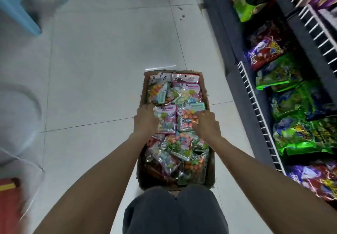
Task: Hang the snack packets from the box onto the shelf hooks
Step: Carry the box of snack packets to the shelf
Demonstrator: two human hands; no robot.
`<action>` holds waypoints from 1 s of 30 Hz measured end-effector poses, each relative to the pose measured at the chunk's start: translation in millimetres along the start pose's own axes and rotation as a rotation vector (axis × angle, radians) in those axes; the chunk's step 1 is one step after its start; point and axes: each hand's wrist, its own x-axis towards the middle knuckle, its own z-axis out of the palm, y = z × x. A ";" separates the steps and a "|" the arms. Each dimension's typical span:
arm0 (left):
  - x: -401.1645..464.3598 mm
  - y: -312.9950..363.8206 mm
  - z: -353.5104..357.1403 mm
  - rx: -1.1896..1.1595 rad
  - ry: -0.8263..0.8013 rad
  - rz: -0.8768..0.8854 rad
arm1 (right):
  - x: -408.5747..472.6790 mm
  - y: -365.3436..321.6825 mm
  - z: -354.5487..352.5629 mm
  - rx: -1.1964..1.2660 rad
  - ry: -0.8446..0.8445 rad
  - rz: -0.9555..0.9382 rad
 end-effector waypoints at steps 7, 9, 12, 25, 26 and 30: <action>-1.0 -7.5 16.9 -0.129 0.134 -0.279 | 13.6 12.6 27.2 0.076 0.184 0.045; -0.5 -5.4 19.2 -0.209 0.060 -0.430 | 15.7 13.0 30.6 0.110 0.192 0.077; -3.6 -5.3 23.7 -0.193 0.077 -0.491 | 22.3 21.5 34.4 0.209 0.137 0.175; 10.9 -19.0 35.5 -0.107 0.147 -0.445 | 42.6 48.7 38.5 0.209 0.010 0.320; 11.6 -20.3 35.0 -0.122 0.143 -0.436 | 42.6 49.2 37.8 0.204 0.007 0.306; 9.6 -22.1 25.9 -0.176 0.114 -0.400 | 38.5 50.2 30.4 0.198 0.007 0.251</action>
